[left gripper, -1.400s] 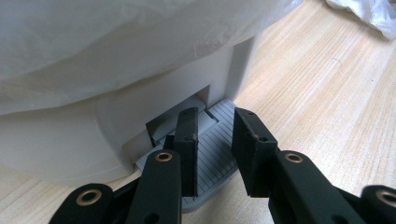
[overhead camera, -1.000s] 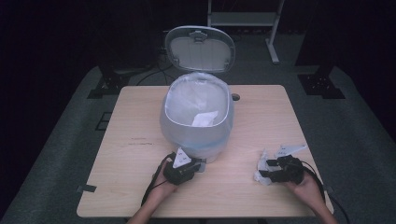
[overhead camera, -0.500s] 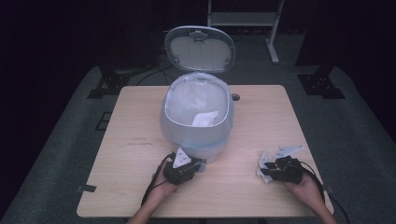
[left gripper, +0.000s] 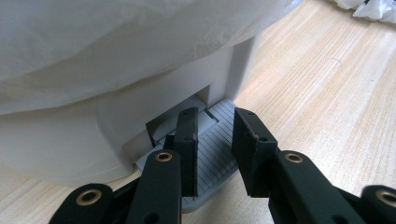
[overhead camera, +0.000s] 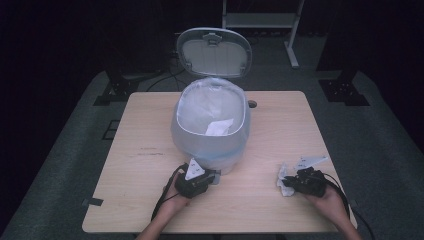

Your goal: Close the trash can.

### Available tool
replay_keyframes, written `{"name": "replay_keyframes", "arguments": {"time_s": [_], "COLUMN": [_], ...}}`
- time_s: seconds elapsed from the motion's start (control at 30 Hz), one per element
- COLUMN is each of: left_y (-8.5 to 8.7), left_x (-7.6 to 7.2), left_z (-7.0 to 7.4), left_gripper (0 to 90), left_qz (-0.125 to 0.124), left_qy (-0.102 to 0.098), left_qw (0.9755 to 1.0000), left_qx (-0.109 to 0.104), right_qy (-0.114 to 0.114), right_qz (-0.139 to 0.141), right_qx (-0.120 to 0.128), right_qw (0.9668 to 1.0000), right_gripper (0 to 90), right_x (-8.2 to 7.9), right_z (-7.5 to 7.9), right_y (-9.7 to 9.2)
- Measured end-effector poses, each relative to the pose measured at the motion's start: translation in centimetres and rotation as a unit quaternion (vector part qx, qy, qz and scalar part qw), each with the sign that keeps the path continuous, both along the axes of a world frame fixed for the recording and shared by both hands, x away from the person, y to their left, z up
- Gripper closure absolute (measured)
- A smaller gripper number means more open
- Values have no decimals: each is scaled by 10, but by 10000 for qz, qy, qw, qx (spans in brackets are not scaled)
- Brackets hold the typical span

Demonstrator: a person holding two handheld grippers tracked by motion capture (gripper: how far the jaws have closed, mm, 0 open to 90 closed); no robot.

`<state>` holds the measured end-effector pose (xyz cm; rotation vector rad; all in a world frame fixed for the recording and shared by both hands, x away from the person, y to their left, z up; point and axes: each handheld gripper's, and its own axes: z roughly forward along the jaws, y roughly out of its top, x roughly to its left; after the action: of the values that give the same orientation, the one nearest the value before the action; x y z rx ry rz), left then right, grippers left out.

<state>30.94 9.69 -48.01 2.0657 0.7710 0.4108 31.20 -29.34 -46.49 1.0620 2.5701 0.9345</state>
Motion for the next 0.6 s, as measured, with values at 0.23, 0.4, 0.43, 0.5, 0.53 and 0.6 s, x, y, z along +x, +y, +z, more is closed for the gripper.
{"name": "replay_keyframes", "arguments": {"time_s": [0.23, 0.4, 0.43, 0.5, 0.53, 0.6], "left_y": [0, 0, 0, 0, 0, 0], "left_x": [0, 0, 0, 0, 0, 0], "left_z": [0, 0, 0, 0, 0, 0], "left_gripper": [714, 714, 714, 714, 714, 714], "left_qz": [-2, -2, -1, -3, -3, -3], "left_qy": [-5, -4, -5, -6, -6, -6], "left_qw": [10000, 10000, 10000, 10000, 10000, 10000], "left_qx": [17, 18, 16, 19, 20, 21], "right_qy": [-4, -26, -39, -67, -67, -73], "right_qz": [-47, -24, -6, 17, 13, 40], "right_qx": [132, 183, 181, 205, 237, 250], "right_qw": [9999, 9998, 9998, 9998, 9997, 9997], "right_gripper": [821, 821, 821, 821, 821, 821], "right_x": [-2, -5, -5, -5, -6, -5], "right_z": [7, 13, 15, 19, 21, 25], "right_y": [-4, -4, -4, -3, -3, -3]}}
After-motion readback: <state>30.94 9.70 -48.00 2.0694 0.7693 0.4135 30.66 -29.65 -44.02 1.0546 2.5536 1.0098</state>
